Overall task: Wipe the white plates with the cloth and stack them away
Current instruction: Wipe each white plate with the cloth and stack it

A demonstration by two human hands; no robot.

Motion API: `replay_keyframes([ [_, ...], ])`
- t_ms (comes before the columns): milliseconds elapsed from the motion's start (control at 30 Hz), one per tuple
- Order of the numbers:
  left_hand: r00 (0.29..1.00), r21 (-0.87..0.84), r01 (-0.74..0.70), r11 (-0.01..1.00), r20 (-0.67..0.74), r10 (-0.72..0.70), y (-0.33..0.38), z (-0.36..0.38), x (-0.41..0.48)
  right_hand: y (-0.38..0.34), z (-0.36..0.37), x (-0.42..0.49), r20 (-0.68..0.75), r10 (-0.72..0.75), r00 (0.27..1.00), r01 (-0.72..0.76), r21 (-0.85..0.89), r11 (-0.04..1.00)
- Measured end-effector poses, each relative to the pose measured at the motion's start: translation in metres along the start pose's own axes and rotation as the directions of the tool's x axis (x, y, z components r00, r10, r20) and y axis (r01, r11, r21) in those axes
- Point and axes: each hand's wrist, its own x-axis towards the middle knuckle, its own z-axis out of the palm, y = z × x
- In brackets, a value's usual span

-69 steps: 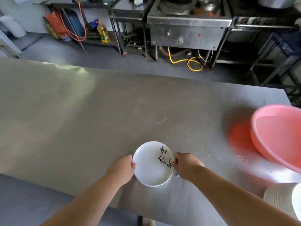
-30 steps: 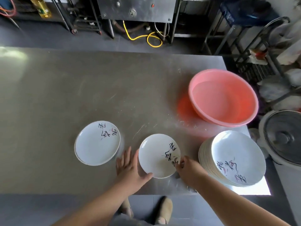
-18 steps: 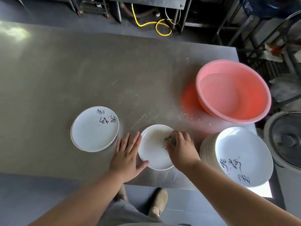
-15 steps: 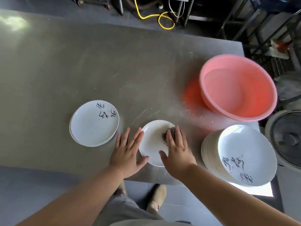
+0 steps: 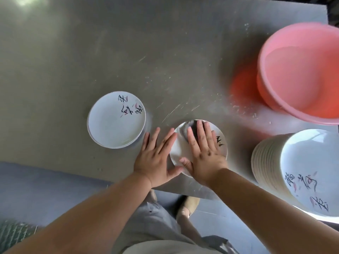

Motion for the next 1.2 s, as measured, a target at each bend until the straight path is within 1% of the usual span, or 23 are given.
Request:
replay_keyframes([
  [100, 0.999, -0.006, 0.028, 1.0, 0.025, -0.028, 0.002, -0.002, -0.001, -0.007, 0.007, -0.022, 0.108, -0.231, 0.967, 0.239, -0.07, 0.968],
  [133, 0.999, -0.005, 0.034, 0.999, 0.024, -0.034, 0.003, -0.003, -0.001, -0.005, 0.01, -0.034, 0.141, -0.27, 0.952, 0.282, -0.072, 0.957],
  [167, 0.999, -0.004, 0.038, 0.999, 0.021, -0.038, 0.003, -0.003, -0.001, -0.001, 0.012, -0.046, 0.165, -0.275, 0.947, 0.29, -0.075, 0.954],
  [233, 0.999, 0.0, 0.042, 0.999, 0.017, -0.042, 0.004, -0.002, 0.0, 0.015, 0.01, -0.062, 0.161, -0.208, 0.965, 0.227, -0.111, 0.968],
  [300, 0.999, 0.008, 0.036, 0.999, 0.008, -0.036, 0.003, -0.002, 0.001, 0.031, 0.001, -0.061, 0.123, -0.086, 0.989, 0.106, -0.164, 0.981],
  [367, 0.999, 0.013, 0.031, 0.999, 0.012, -0.031, 0.003, -0.003, 0.001, 0.036, -0.011, -0.041, 0.09, 0.03, 0.996, -0.015, -0.163, 0.986],
  [433, 0.999, 0.019, 0.033, 0.999, 0.013, -0.033, 0.003, -0.003, 0.0, 0.029, -0.017, -0.015, 0.059, 0.071, 0.996, -0.062, -0.139, 0.988],
  [500, 1.0, 0.022, 0.03, 0.999, 0.001, -0.03, 0.003, -0.003, 0.0, 0.016, -0.016, 0.002, 0.058, 0.013, 0.998, -0.009, -0.07, 0.998],
  [567, 1.0, 0.014, 0.027, 1.0, -0.013, -0.027, 0.004, -0.002, -0.001, 0.001, -0.01, -0.001, 0.085, -0.113, 0.99, 0.115, -0.021, 0.993],
  [633, 0.999, 0.016, 0.041, 0.999, -0.005, -0.04, 0.005, -0.004, 0.0, -0.006, -0.001, -0.021, 0.135, -0.252, 0.958, 0.257, -0.022, 0.966],
  [667, 0.999, 0.016, 0.047, 0.999, 0.0, -0.048, 0.005, -0.004, 0.0, -0.005, 0.004, -0.033, 0.158, -0.3, 0.941, 0.307, -0.027, 0.951],
  [700, 0.999, 0.016, 0.051, 0.999, 0.002, -0.051, 0.006, -0.004, 0.0, 0.001, 0.009, -0.047, 0.167, -0.318, 0.933, 0.326, -0.025, 0.945],
  [767, 0.999, 0.013, 0.042, 0.999, -0.003, -0.042, 0.006, -0.003, 0.0, 0.018, 0.013, -0.069, 0.142, -0.27, 0.952, 0.277, -0.027, 0.961],
  [833, 0.999, 0.015, 0.033, 0.999, -0.015, -0.033, 0.004, -0.002, 0.0, 0.033, 0.008, -0.077, 0.083, -0.145, 0.986, 0.152, -0.08, 0.985],
  [900, 0.999, 0.016, 0.027, 1.0, -0.028, -0.026, 0.003, -0.001, 0.0, 0.037, -0.002, -0.062, 0.065, 0.012, 0.998, -0.006, -0.092, 0.996],
  [967, 1.0, 0.009, 0.018, 1.0, -0.023, -0.018, 0.002, -0.001, -0.001, 0.031, -0.009, -0.031, 0.044, 0.096, 0.994, -0.093, -0.058, 0.994],
  [1000, 1.0, 0.005, 0.016, 1.0, -0.018, -0.016, 0.001, -0.001, -0.001, 0.026, -0.011, -0.015, 0.029, 0.094, 0.995, -0.093, -0.049, 0.994],
  [1033, 1.0, 0.005, 0.016, 1.0, -0.012, -0.016, 0.001, -0.001, -0.001, 0.021, -0.013, 0.0, 0.012, 0.058, 0.998, -0.057, -0.053, 0.997],
  [1133, 1.0, 0.018, 0.024, 1.0, 0.004, -0.025, 0.002, -0.001, -0.001, 0.004, -0.012, 0.028, 0.018, -0.149, 0.989, 0.15, -0.147, 0.978],
  [1167, 1.0, 0.02, 0.025, 0.999, 0.011, -0.025, 0.001, -0.002, -0.001, 0.003, -0.011, 0.032, 0.026, -0.191, 0.981, 0.192, -0.176, 0.966],
  [1200, 1.0, 0.02, 0.025, 0.999, 0.019, -0.025, 0.002, -0.003, -0.001, 0.006, -0.011, 0.032, 0.03, -0.198, 0.98, 0.2, -0.198, 0.959],
])
